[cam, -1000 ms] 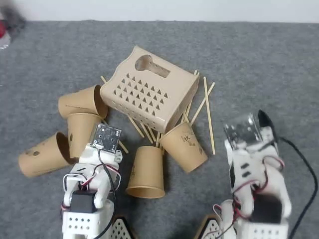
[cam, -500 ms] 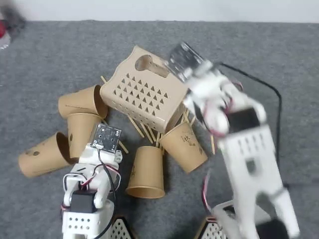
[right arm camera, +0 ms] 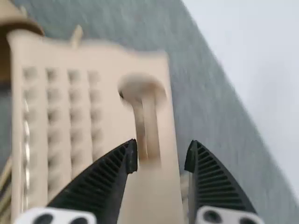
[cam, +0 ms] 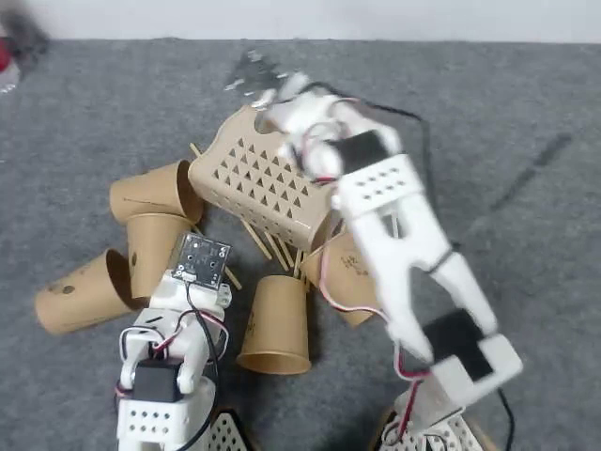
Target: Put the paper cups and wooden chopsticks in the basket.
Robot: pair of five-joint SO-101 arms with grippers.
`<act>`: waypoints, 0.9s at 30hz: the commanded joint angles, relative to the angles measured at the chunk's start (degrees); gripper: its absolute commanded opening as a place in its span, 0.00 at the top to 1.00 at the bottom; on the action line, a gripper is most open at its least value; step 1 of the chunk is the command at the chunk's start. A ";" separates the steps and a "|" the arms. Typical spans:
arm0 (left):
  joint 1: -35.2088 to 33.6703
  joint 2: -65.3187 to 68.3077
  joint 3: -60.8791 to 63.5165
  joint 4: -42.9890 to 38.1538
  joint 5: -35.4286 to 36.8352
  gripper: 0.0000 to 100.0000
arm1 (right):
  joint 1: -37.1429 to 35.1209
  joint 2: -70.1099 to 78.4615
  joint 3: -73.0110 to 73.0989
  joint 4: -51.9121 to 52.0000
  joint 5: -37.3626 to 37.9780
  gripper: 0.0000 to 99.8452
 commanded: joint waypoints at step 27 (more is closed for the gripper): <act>0.26 -0.88 -0.22 0.09 -0.18 0.99 | 3.47 38.11 -22.33 -17.54 7.65 0.82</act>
